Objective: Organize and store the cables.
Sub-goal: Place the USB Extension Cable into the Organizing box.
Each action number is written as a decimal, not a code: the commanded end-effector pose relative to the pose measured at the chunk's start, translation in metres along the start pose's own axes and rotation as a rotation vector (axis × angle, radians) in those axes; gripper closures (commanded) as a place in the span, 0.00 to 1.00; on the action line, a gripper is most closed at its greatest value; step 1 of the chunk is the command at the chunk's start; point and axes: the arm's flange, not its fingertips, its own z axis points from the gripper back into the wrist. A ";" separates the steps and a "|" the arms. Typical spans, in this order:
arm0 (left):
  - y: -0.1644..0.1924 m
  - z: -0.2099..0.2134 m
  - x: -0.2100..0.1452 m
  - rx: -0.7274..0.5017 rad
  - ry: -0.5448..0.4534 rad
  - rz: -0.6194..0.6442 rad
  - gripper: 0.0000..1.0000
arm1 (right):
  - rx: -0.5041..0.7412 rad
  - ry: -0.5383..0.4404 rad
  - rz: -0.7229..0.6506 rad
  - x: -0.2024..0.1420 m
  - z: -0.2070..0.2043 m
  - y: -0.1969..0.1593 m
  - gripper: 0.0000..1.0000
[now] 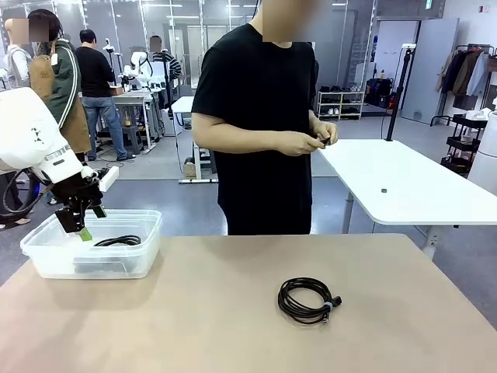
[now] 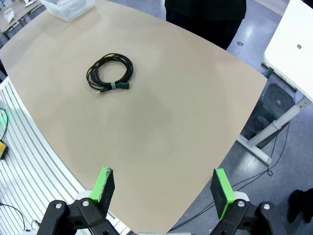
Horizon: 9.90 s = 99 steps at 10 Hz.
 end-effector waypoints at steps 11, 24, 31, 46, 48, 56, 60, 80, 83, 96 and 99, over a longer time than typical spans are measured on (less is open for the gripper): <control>-0.076 0.074 -0.011 0.029 -0.198 0.145 0.00 | 0.010 -0.008 0.015 -0.001 0.001 0.000 0.00; -0.261 0.014 -0.151 0.230 -0.757 0.351 0.00 | 0.010 -0.008 0.015 -0.001 0.001 0.000 0.00; -0.261 0.014 -0.151 0.230 -0.757 0.351 0.00 | 0.010 -0.008 0.015 -0.001 0.001 0.000 0.00; -0.261 0.014 -0.151 0.230 -0.757 0.351 0.00 | 0.391 0.590 1.014 0.169 -0.317 0.164 0.00; -0.261 0.014 -0.151 0.230 -0.757 0.351 0.00 | 0.434 0.599 1.061 0.155 -0.339 0.179 0.00; -0.261 0.014 -0.151 0.230 -0.757 0.351 0.00 | 0.421 0.635 1.060 0.146 -0.348 0.187 0.00; -0.261 0.014 -0.151 0.230 -0.757 0.351 0.00 | 0.287 0.662 1.251 0.109 -0.379 0.182 0.00; -0.261 0.014 -0.151 0.230 -0.757 0.351 0.00 | 0.372 0.658 1.288 0.152 -0.389 0.182 1.00; -0.261 0.014 -0.151 0.230 -0.757 0.351 0.00 | 0.378 0.673 1.225 0.215 -0.396 0.235 1.00; -0.261 0.014 -0.151 0.230 -0.757 0.351 0.00 | 0.432 0.734 1.148 0.253 -0.553 0.363 0.63; -0.258 0.010 -0.141 0.227 -0.723 0.347 0.00 | 0.426 0.689 1.109 0.251 -0.528 0.354 0.27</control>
